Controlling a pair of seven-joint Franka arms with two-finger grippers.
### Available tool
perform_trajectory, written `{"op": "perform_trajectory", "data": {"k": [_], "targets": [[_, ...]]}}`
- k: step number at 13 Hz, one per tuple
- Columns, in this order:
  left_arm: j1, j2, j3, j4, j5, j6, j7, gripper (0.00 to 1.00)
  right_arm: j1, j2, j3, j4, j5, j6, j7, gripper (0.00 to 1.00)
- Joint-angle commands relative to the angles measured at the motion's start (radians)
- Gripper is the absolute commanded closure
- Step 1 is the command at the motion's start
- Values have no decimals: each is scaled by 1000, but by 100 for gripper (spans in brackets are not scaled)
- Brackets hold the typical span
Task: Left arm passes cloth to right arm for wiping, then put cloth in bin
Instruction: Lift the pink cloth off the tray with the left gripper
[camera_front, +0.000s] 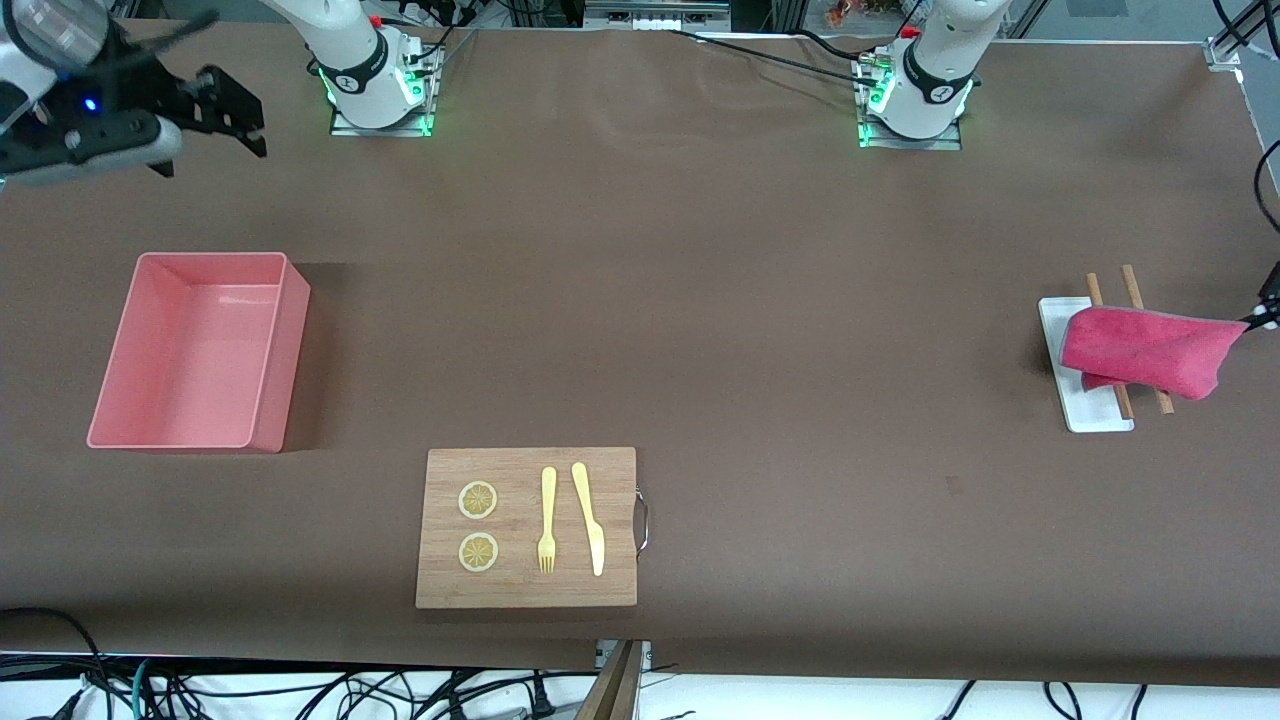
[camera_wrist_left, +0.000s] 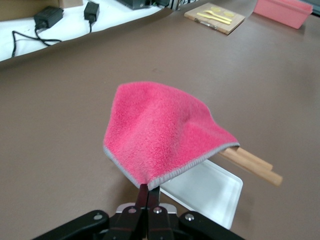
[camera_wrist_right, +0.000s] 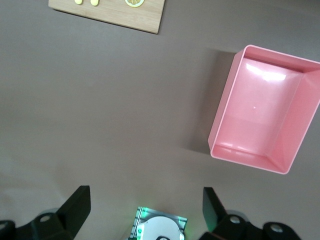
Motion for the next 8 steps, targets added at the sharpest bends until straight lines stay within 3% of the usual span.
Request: {"op": "perform_trajectory", "data": {"k": [1, 4, 8], "targets": [[-16, -106, -11, -14, 93, -15, -163, 100, -5, -27, -5, -4, 27, -23, -40, 0], [-92, -210, -24, -12, 188, -48, -399, 100, -43, -10, -6, -52, 147, 22, -173, 0], [-269, -345, -28, -12, 340, -49, -738, 100, -117, 65, -3, -129, 295, 123, -523, 0]]}}
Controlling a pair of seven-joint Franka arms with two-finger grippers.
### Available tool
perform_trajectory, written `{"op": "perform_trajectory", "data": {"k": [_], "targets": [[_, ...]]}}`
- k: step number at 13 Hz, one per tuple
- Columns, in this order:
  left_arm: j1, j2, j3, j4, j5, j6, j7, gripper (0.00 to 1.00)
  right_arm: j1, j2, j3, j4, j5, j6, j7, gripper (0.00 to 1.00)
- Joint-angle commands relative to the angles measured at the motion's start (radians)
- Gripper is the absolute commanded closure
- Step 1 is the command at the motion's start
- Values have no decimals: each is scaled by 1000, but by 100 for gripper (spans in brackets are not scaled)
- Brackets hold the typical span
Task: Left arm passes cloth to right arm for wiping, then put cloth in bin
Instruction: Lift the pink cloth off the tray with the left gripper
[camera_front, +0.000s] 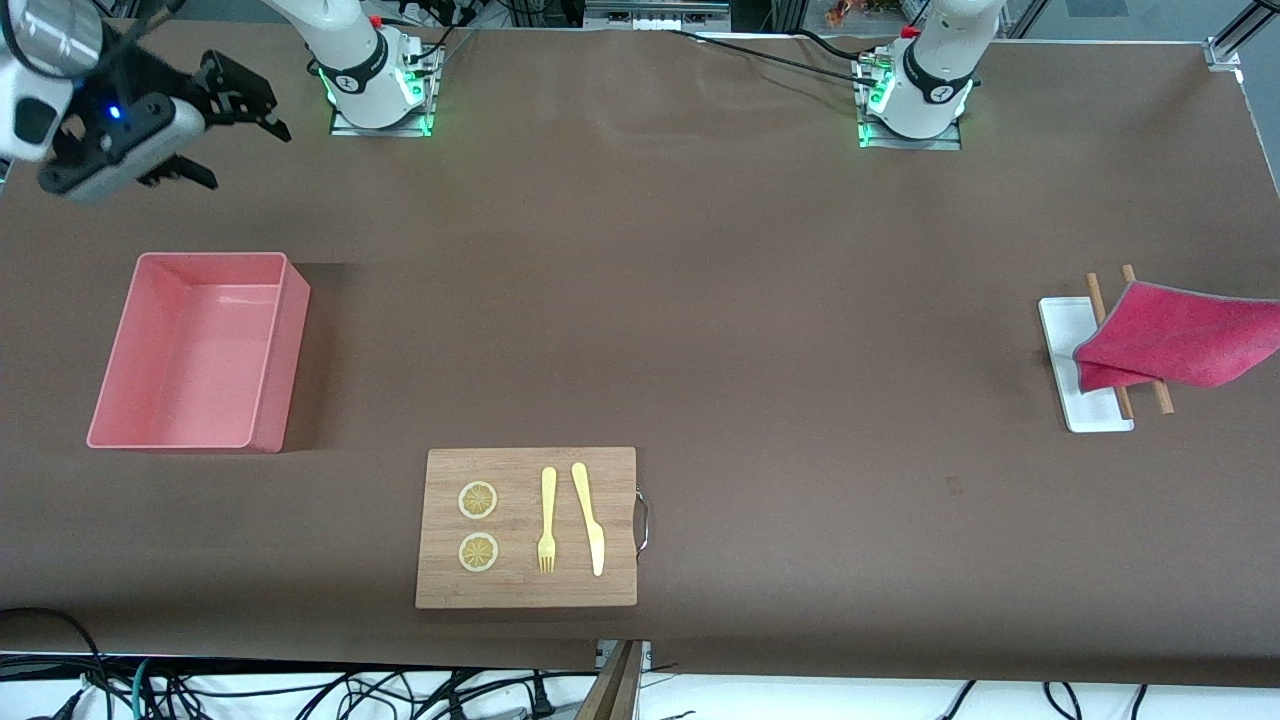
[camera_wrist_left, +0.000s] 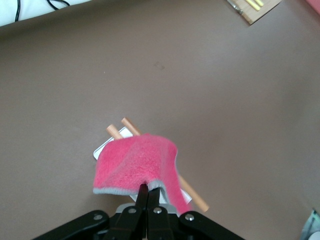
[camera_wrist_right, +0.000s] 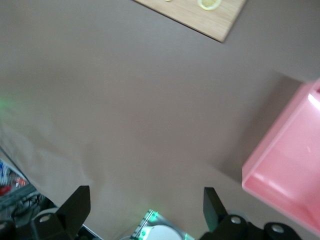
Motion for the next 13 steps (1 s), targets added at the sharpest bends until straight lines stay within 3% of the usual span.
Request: {"op": "perform_trajectory", "data": {"k": [1, 5, 8, 13], "targets": [[-128, -114, 3, -21, 115, -6, -228, 100, -46, 70, 4, -14, 103, 37, -238, 0], [-303, -174, 3, -13, 192, -62, -535, 100, -67, 202, 7, -17, 256, 71, -614, 0], [-445, -176, 2, 25, 230, -116, -794, 100, -67, 233, 18, -55, 385, 76, -754, 0], [-736, -176, 2, 28, 223, -121, -1240, 100, -66, 291, 150, -97, 517, 273, -952, 0]]}}
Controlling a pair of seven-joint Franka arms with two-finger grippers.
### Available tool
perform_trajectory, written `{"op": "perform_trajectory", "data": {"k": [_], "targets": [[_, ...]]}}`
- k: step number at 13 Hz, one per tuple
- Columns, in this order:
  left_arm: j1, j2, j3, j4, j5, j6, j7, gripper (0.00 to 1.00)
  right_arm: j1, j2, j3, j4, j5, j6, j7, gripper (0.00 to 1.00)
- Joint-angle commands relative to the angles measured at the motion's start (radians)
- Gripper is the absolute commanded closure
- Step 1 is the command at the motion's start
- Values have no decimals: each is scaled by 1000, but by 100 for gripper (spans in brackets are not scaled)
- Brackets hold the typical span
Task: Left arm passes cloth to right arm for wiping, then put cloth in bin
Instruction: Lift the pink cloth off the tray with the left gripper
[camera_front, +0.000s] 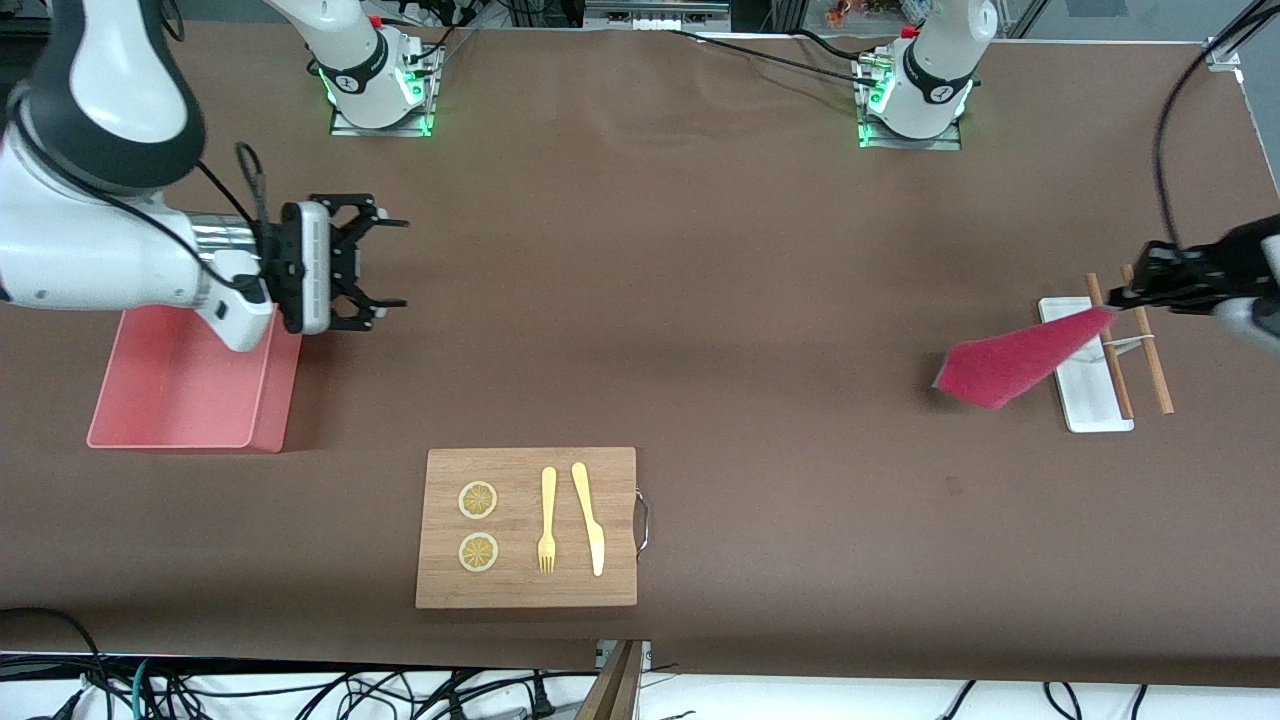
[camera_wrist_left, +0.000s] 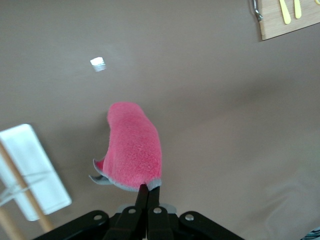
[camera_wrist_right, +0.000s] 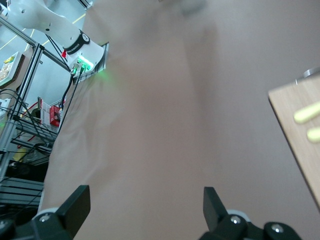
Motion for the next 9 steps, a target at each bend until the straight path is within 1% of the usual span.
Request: {"op": "perform_trajectory", "data": {"k": [1, 2, 3, 4, 5, 7, 8, 9], "targets": [[-177, -2, 14, 20, 21, -20, -254, 100, -13, 17, 71, -28, 75, 122, -41, 0], [-243, -2, 14, 21, 15, -19, -360, 100, -13, 31, 88, -36, 90, 160, -39, 0], [-295, -2, 14, 21, 12, -17, -455, 100, -13, 50, 118, -39, 111, 188, -42, 0], [-344, -2, 17, 55, 12, -17, -532, 100, -10, 56, 155, -44, 118, 234, -41, 0], [-377, 4, 20, 101, 9, -17, -601, 100, -9, 56, 195, -56, 118, 289, -36, 0], [-434, 12, 21, 142, -52, -10, -794, 100, -9, 56, 259, -73, 119, 369, -13, 0], [-455, 33, 21, 171, -77, 4, -881, 100, -4, 56, 283, -73, 119, 396, 16, 0], [-463, 58, 21, 207, -109, 18, -923, 100, -1, 56, 309, -71, 118, 419, 57, 0]]}}
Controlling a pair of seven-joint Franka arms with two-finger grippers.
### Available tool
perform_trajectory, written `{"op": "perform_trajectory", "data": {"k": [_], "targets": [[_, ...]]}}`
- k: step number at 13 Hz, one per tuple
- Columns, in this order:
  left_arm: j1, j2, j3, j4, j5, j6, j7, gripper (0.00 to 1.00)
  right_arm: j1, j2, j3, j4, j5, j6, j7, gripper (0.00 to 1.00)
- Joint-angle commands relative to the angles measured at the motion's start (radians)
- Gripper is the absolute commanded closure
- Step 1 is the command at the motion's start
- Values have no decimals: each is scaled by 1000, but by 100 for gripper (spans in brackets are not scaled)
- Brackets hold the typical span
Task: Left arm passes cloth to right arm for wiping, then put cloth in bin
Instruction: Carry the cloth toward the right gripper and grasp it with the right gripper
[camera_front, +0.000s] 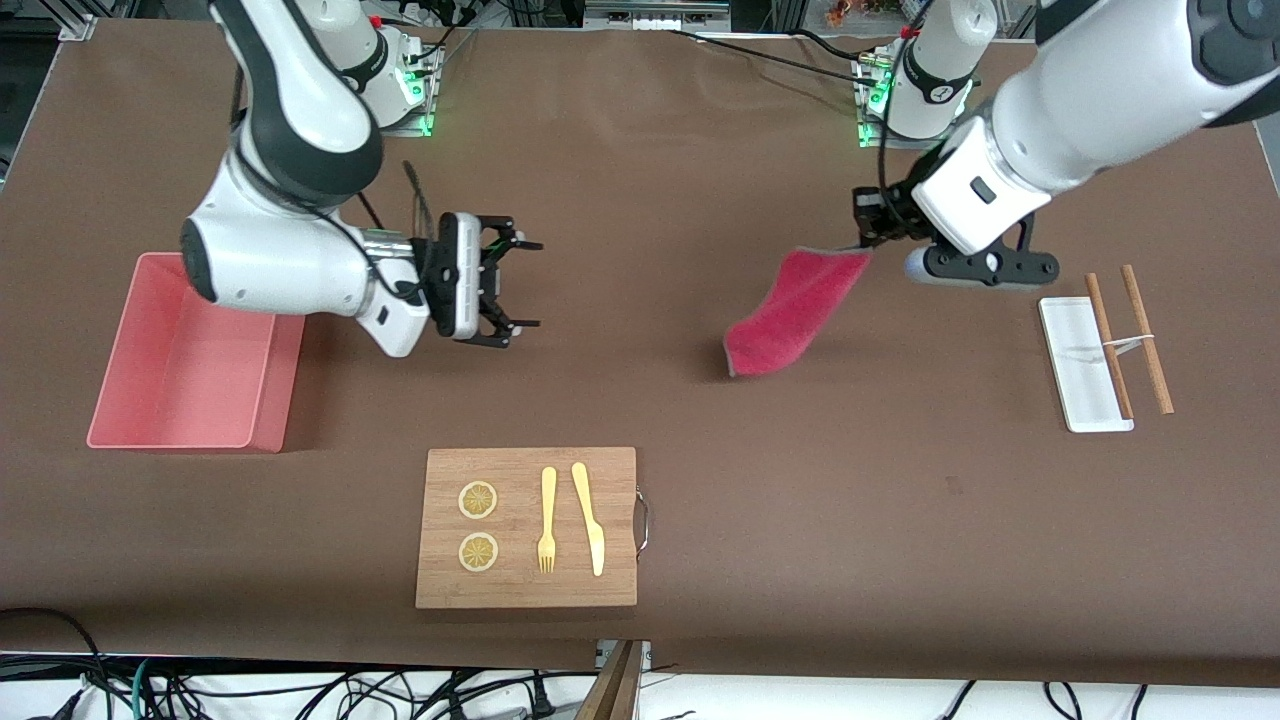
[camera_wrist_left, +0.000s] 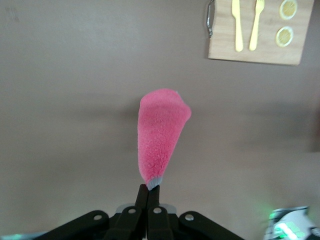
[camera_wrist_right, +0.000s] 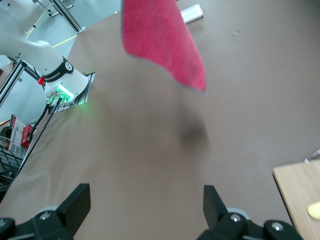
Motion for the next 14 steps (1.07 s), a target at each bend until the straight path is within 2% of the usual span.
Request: {"op": "perform_trajectory", "data": {"k": [1, 4, 6, 10, 14], "targets": [[-53, 81, 21, 105, -91, 25, -129, 100, -6, -21, 67, -26, 39, 86, 60, 0], [-101, 107, 21, 118, -218, 130, -162, 100, -3, -20, 145, -26, 36, 192, 116, 0], [-142, 110, 23, 118, -286, 167, -165, 100, 15, -11, 164, -25, 27, 252, 151, 0], [-242, 112, 23, 118, -286, 233, -216, 100, 70, 12, 164, -20, 22, 342, 171, 0], [-283, 110, 21, 116, -279, 233, -249, 100, 100, 45, 164, -20, -16, 416, 171, 1]]}}
